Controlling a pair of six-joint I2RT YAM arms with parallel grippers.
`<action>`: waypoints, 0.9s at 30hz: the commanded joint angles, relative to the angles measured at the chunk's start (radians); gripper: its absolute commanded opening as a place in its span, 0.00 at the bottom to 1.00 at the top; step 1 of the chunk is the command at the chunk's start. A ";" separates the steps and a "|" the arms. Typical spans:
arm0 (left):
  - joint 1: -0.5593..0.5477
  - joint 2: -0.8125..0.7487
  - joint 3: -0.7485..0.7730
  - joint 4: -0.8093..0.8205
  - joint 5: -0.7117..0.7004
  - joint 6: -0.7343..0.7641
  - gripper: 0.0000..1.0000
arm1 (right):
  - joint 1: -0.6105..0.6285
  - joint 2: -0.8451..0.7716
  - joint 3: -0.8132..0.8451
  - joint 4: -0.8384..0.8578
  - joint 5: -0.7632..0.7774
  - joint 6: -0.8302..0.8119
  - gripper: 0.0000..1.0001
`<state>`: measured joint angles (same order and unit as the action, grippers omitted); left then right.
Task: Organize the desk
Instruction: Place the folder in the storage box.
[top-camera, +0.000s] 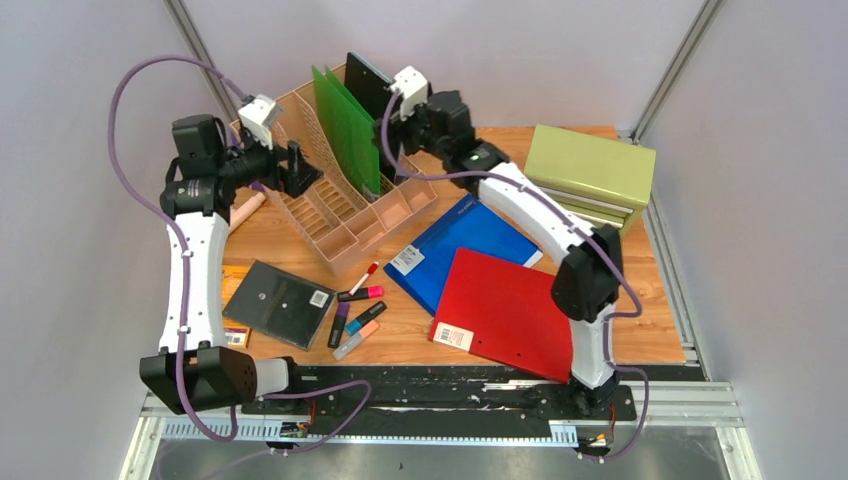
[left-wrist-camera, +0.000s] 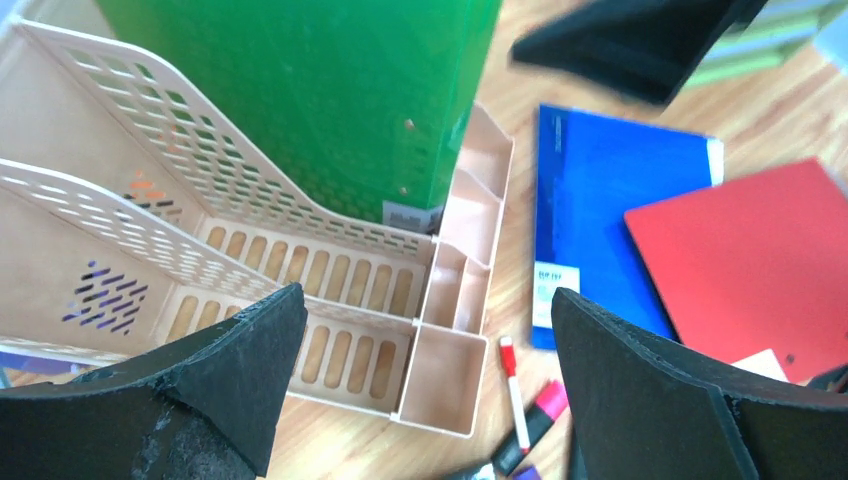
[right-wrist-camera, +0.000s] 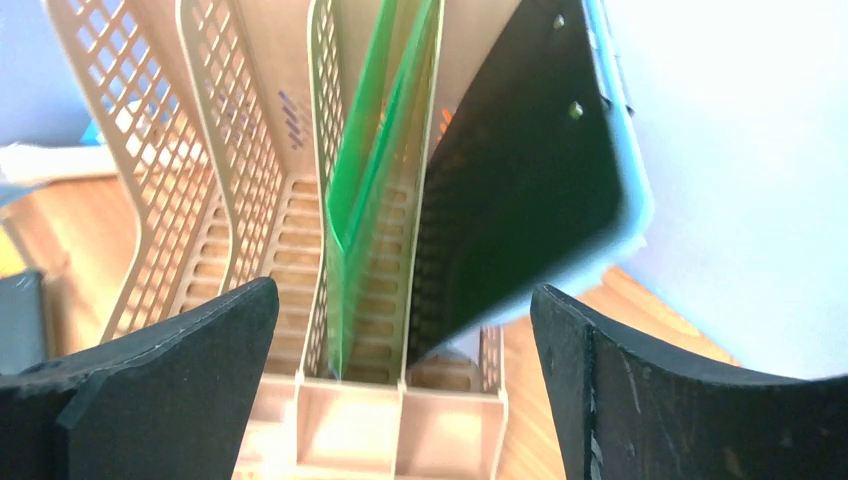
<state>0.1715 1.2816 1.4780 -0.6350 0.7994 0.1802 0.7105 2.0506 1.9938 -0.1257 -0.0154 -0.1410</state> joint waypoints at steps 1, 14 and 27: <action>-0.083 -0.043 -0.053 -0.141 -0.068 0.201 1.00 | -0.085 -0.171 -0.090 -0.164 -0.293 0.028 1.00; -0.405 -0.072 -0.233 -0.124 -0.127 0.346 1.00 | -0.210 -0.460 -0.609 -0.389 -0.547 -0.229 0.99; -0.441 -0.023 -0.267 -0.011 -0.254 0.159 1.00 | -0.067 -0.509 -0.802 -0.463 -0.430 -0.301 0.90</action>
<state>-0.2672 1.2778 1.2144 -0.7036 0.6113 0.4175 0.5575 1.5311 1.1885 -0.6006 -0.4984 -0.4019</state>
